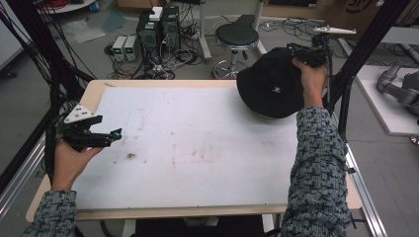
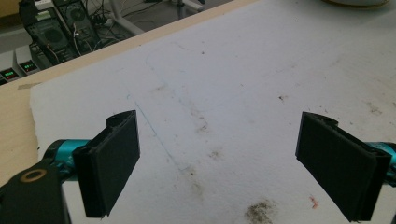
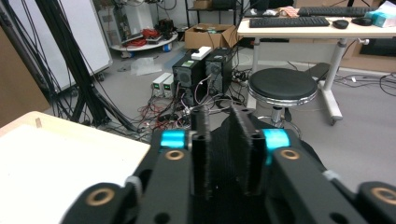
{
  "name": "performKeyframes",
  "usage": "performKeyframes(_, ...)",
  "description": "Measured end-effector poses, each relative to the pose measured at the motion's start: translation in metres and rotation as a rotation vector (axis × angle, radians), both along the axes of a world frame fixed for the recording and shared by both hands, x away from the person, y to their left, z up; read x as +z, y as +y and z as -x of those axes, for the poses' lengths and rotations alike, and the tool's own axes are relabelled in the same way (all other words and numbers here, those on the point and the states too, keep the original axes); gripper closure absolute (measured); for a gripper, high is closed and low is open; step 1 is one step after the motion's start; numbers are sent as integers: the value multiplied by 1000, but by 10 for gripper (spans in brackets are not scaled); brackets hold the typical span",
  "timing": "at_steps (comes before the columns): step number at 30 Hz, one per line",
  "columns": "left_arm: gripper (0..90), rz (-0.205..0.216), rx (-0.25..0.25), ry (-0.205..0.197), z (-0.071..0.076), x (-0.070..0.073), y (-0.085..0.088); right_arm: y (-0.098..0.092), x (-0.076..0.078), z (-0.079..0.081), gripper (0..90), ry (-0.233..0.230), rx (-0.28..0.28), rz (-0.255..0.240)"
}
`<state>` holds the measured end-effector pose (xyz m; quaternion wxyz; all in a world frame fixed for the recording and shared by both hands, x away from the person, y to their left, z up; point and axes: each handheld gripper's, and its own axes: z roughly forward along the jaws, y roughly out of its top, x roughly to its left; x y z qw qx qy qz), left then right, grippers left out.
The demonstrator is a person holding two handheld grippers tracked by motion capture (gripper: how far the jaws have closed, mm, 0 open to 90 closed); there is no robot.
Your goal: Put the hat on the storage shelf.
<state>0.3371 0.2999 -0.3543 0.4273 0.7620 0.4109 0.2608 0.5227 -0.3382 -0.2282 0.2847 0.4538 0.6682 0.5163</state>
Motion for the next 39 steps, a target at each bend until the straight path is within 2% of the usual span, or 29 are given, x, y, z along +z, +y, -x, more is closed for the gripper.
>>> performKeyframes(1,140,4,0,-2,0,0,-1,-1,1,2,705,4,4,-8)
performKeyframes(3,140,5,-2,-2,0,0,-1,-1,1,3,687,1,2,-8)
performKeyframes(4,140,2,0,0,0,-1,-1,-1,2,5,624,0,13,-19)
performKeyframes(7,140,1,-1,-1,-1,-1,-2,-1,4,9,589,7,24,-35)
performKeyframes(12,140,1,-4,2,-1,-1,-4,-3,2,19,556,-34,31,-31)
performKeyframes(14,140,-2,-10,0,-2,0,-5,-8,-2,24,499,-16,36,-50)
performKeyframes(15,140,-2,-10,0,-2,0,-5,-8,-2,24,499,-16,36,-50)
performKeyframes(18,140,-1,-11,1,-2,0,-6,-12,-6,33,461,-46,39,-74)
performKeyframes(19,140,-7,-15,2,-2,0,-6,-13,-7,36,440,-41,43,-80)
performKeyframes(20,140,-2,-13,0,-3,-1,-7,-14,-8,38,375,2,65,-100)
performKeyframes(22,140,-12,-17,5,-3,0,-7,-15,-8,40,356,11,83,-112)
performKeyframes(23,140,2,-15,3,-3,-1,-8,-15,-7,42,335,17,89,-119)
performKeyframes(25,140,-8,-23,6,-3,-1,-9,-12,-4,49,315,7,101,-121)
performKeyframes(26,140,-1,-21,3,-3,-1,-10,-9,-1,57,304,-24,114,-113)
performKeyframes(27,140,-8,-26,3,-3,0,-10,-9,-1,57,304,-24,114,-113)
performKeyframes(28,140,2,-25,1,-3,0,-11,-5,-2,66,301,-82,116,-102)
performKeyframes(33,140,-4,-35,-1,-3,2,-12,-2,-8,77,244,-56,128,-121)
performKeyframes(34,140,-5,-35,-2,-3,2,-12,-2,-10,81,236,-63,131,-135)
performKeyframes(39,140,-6,-35,-4,-2,2,-12,3,-22,104,202,-86,145,-137)
